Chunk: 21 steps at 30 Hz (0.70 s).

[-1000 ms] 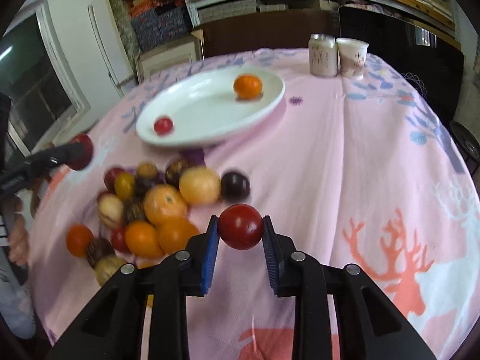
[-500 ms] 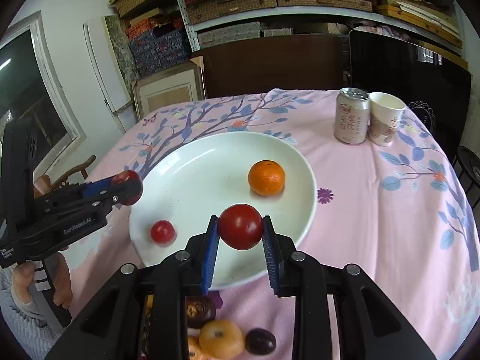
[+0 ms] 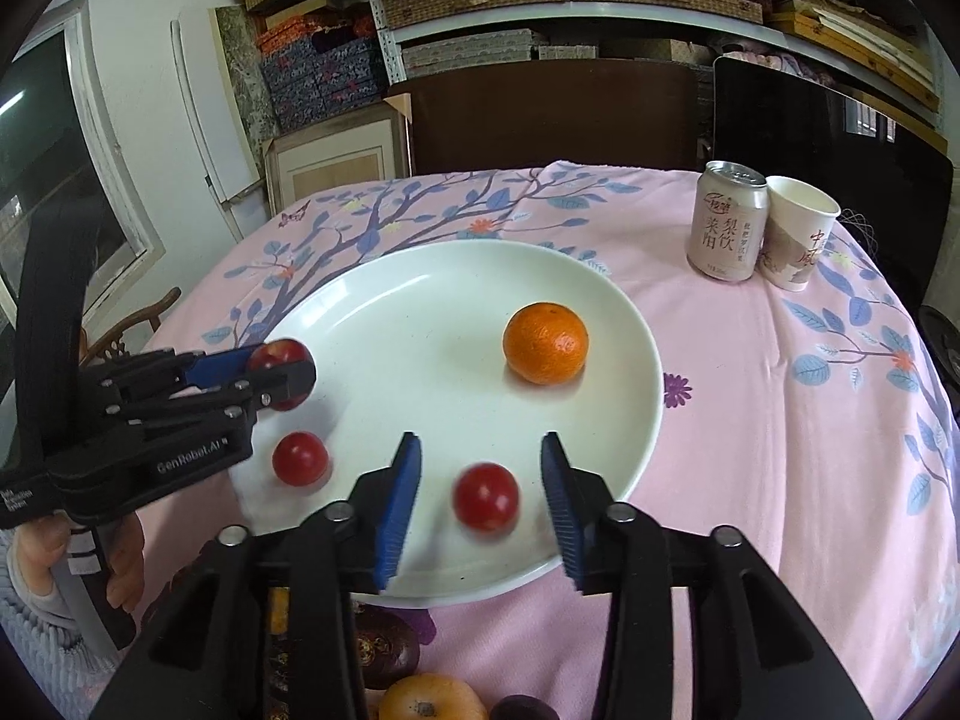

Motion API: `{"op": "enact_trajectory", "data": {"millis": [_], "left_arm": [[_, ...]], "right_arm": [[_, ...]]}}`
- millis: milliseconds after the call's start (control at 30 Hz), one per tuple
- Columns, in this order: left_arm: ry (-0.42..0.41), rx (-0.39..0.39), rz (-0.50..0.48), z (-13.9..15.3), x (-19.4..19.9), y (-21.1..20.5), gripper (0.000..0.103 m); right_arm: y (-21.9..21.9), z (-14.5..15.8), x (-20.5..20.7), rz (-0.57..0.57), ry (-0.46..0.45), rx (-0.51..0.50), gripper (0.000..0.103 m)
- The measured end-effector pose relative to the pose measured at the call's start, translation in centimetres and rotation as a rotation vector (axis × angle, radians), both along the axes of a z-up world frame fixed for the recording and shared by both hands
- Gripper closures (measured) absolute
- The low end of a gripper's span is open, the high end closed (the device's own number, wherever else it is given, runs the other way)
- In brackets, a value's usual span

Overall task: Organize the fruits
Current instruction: 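Release the tomato onto the plate with the right gripper while the left releases the apple there, then grasp the large red tomato in the pile with the left gripper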

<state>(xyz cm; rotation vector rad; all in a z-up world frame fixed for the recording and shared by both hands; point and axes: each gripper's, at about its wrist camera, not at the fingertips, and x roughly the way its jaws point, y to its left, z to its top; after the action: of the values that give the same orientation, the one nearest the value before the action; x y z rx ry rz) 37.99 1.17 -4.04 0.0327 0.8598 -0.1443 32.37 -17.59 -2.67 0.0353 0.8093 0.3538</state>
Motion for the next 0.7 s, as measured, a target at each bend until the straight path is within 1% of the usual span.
{"op": "enact_trajectory", "data": {"millis": [33,67,133,300,467,600,667,700], "left_arm": [[-0.009,0.005,0.002,0.1,-0.2,0.0,0.049],[-0.027,0.016,0.008,0.3,-0.3,-0.1,0.043],[-0.047,0.023,0.004,0.8,-0.6,-0.2,0.042],[-0.054,0.011,-0.001,1.5,-0.9,0.0,0.041],[-0.049,-0.018,0.027,2.0,-1.8,1.5,0.041],[-0.068,-0.043,0.085,2.9,-4.4,3.8,0.040],[-0.069,-0.070,0.118,3.0,-6.3,5.1,0.036],[-0.071,-0.077,0.133,2.9,-7.2,5.6,0.036]], "right_arm": [[-0.1,0.1,0.0,-0.001,0.000,0.003,0.054],[-0.2,0.1,0.0,-0.004,-0.001,0.007,0.054],[-0.5,0.2,-0.1,-0.008,0.001,0.012,0.054],[-0.9,0.4,-0.1,-0.017,0.002,0.028,0.053],[-1.4,1.1,-1.0,-0.021,-0.012,0.049,0.053],[-1.8,1.8,-2.6,-0.034,-0.044,0.050,0.050],[-2.5,1.9,-3.8,-0.046,-0.057,0.062,0.046],[-2.9,1.9,-4.6,-0.053,-0.060,0.074,0.046]]}}
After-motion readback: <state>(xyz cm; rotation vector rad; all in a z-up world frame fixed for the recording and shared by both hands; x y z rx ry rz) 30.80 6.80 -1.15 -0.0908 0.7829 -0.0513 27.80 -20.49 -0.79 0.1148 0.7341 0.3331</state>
